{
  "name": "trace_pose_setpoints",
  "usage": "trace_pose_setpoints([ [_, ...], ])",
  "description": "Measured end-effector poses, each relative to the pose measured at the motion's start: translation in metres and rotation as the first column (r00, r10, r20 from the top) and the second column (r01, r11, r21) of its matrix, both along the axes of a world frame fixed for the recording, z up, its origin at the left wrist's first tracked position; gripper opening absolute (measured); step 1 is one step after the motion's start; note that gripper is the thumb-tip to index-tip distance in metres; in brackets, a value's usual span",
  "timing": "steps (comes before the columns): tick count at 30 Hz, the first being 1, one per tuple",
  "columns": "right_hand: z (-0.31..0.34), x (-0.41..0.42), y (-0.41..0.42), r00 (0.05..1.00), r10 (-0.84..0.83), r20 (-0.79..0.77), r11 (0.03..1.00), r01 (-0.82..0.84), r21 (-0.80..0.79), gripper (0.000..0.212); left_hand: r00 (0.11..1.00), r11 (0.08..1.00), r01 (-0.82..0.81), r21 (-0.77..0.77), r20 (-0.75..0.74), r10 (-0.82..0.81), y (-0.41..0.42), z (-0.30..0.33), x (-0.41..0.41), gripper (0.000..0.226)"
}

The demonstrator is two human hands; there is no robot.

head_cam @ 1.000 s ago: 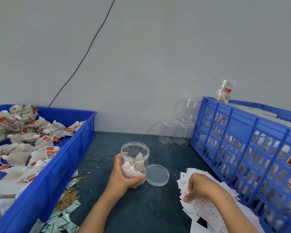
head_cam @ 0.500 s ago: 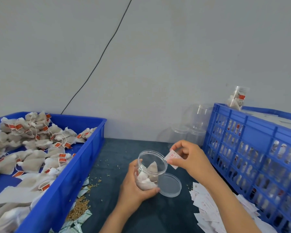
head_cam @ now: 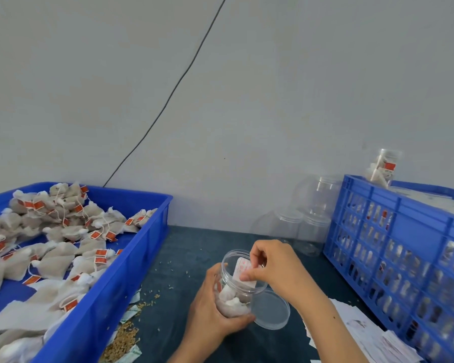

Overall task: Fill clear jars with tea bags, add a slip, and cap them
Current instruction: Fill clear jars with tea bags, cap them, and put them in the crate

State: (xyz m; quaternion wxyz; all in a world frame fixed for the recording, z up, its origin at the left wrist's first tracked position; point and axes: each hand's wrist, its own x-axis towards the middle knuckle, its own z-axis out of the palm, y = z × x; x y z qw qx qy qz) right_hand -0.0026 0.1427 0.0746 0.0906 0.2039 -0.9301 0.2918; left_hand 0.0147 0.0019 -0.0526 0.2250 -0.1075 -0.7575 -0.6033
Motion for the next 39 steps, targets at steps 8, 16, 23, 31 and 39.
trace_pose_setpoints([
  [8,-0.002,0.001,-0.007,0.992,0.082,0.095,0.992,-0.09,0.083,0.013,1.0,0.999,-0.024,-0.032,-0.004,0.024,0.001,0.003,0.001,0.093],
  [16,-0.002,0.001,-0.007,0.997,0.05,-0.057,0.933,-0.027,0.36,0.021,0.999,0.999,-0.026,-0.033,-0.023,0.026,0.003,0.004,0.004,0.091],
  [23,-0.003,0.005,-0.005,0.982,0.15,-0.112,0.875,-0.079,0.477,0.041,0.998,0.998,-0.053,-0.015,-0.014,0.053,0.004,0.004,0.004,0.089],
  [31,-0.017,-0.003,0.03,0.972,0.041,-0.233,0.989,-0.072,-0.127,0.036,0.992,0.991,-0.126,0.04,-0.023,0.127,-0.001,0.003,0.002,0.095],
  [39,-0.087,-0.011,0.047,0.96,0.059,0.274,0.996,-0.038,-0.084,0.106,0.977,0.977,-0.214,0.019,-0.012,0.214,-0.002,0.003,0.002,0.096],
])
